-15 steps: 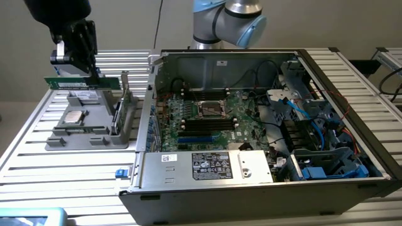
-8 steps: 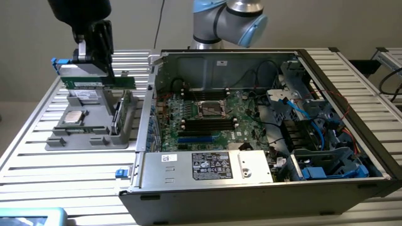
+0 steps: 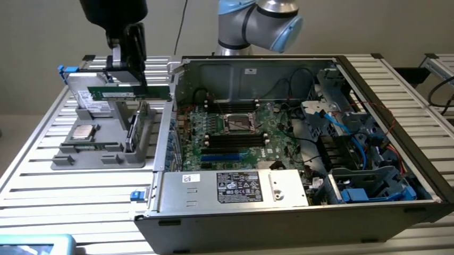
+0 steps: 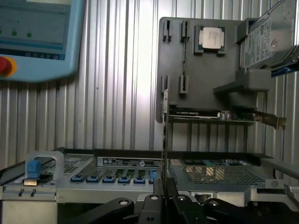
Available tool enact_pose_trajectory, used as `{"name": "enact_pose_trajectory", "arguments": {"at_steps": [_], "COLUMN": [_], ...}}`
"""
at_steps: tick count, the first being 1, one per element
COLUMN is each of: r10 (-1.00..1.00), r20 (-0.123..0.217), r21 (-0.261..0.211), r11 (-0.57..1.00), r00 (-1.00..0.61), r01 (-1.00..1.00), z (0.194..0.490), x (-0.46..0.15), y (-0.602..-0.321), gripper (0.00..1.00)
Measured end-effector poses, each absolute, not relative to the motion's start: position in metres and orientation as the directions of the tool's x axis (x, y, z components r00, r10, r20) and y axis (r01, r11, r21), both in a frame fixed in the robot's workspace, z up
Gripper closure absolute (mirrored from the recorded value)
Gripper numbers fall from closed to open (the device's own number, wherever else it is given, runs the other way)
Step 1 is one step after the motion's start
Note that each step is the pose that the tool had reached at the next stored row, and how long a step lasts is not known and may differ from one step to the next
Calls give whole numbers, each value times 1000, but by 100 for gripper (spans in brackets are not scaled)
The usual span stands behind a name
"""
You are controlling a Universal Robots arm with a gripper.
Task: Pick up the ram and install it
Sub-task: 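Pick up the ram and move it above insertion slot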
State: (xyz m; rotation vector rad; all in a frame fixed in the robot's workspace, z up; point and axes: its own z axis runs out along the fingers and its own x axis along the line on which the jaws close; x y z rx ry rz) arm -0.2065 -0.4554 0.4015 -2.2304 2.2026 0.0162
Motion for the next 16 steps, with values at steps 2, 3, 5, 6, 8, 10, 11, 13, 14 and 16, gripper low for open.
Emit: {"name": "enact_pose_trajectory", "arguments": {"at_steps": [2, 3, 5, 6, 8, 10, 11, 13, 14, 16], "r10": [-1000, -1000, -1000, -1000, -1000, -1000, -1000, -1000, -1000, -1000], "r20": [-11, -10, -10, -9, -8, -6, -5, -3, -2, 0], "r21": [-2, -3, -5, -6, -8, -9, -10, -10, -11, -11], "r11": [-13, -13, -13, -13, -13, -13, -13, -13, -13, -13], "r00": [13, 13, 13, 13, 13, 13, 13, 13, 13, 13], "r01": [-1000, -1000, -1000, -1000, -1000, -1000, -1000, -1000, -1000, -1000], "z": [401, 401, 401, 401, 401, 400, 400, 399, 399, 398], "x": [-199, -195, -186, -181, -173, -164, -159, -150, -145, -136], "y": [-455, -455, -455, -455, -454, -453, -452, -451, -450, -449], "gripper": [86, 86, 86, 86, 86, 86, 86, 86, 86, 86]}}
